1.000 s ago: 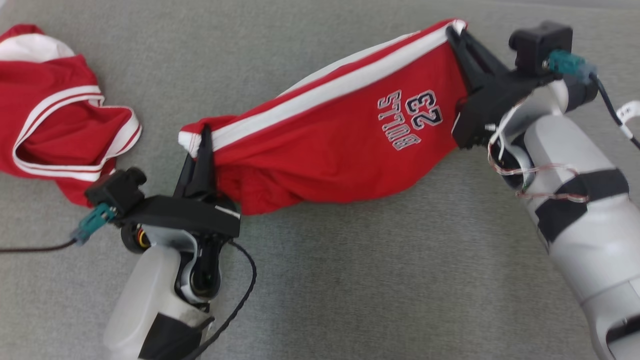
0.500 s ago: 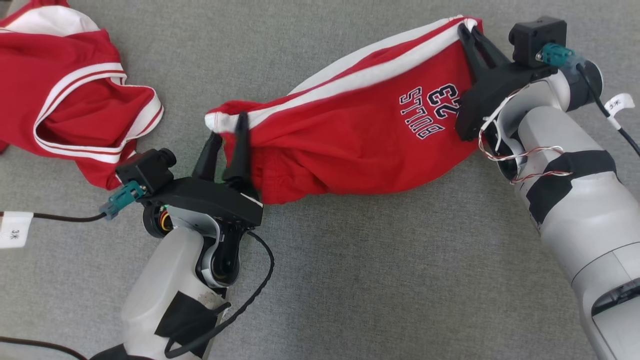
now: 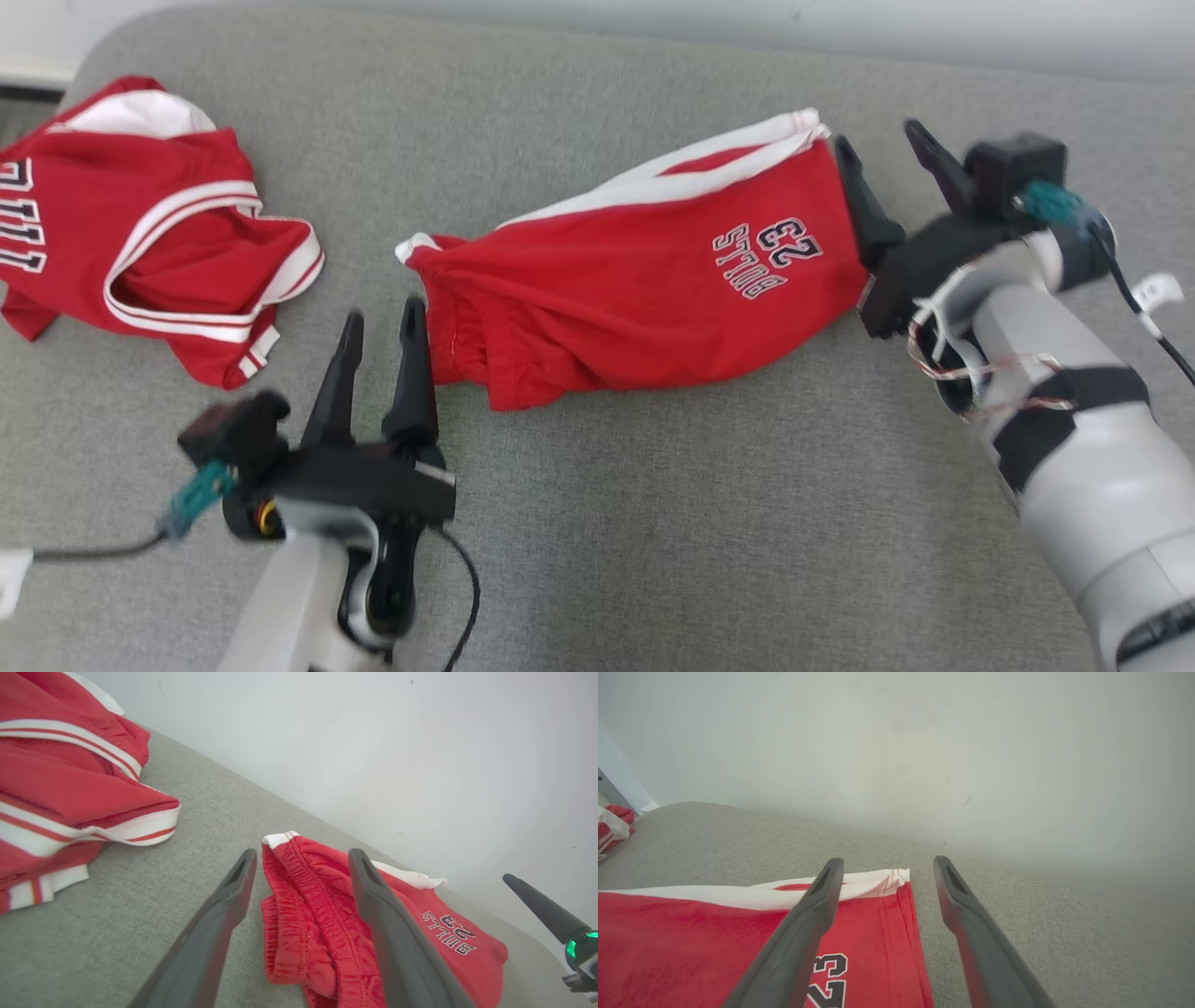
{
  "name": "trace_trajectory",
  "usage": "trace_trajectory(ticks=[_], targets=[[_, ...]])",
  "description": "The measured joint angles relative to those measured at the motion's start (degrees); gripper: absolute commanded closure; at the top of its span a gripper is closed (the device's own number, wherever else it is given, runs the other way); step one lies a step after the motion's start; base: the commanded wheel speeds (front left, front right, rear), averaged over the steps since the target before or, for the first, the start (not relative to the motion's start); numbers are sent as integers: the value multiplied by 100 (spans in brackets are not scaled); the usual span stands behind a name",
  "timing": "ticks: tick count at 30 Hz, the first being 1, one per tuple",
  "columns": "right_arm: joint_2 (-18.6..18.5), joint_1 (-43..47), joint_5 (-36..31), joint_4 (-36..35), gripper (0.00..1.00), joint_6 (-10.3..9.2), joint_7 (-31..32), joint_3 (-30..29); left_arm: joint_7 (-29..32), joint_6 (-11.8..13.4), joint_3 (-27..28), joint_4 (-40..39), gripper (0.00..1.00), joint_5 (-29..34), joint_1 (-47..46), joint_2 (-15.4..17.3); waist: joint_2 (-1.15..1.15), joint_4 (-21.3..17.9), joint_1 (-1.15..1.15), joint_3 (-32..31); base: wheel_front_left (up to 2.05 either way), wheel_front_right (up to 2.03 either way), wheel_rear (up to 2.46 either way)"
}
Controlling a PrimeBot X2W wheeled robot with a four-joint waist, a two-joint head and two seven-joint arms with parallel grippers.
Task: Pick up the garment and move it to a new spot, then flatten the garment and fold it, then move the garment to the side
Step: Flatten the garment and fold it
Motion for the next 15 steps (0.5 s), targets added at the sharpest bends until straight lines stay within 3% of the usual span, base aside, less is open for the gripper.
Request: trace_trajectory(ticks=[3, 9, 15], targets=[[-151, 392, 38, -238, 0, 0, -4, -164, 0, 25, 151, -424, 0, 285, 459, -4, 0, -34, 0, -175, 0, 0, 0], [-254, 950, 34, -401, 0, 0, -5, -498, 0, 123, 443, -1466, 0, 1675, 1345, 3, 0, -117, 0, -428, 0, 0, 0], [-293, 1262, -75, -316, 0, 0, -5, -790, 0, 154, 474, -1844, 0, 2146, 1950, 0, 0, -28, 0, -534, 0, 0, 0]])
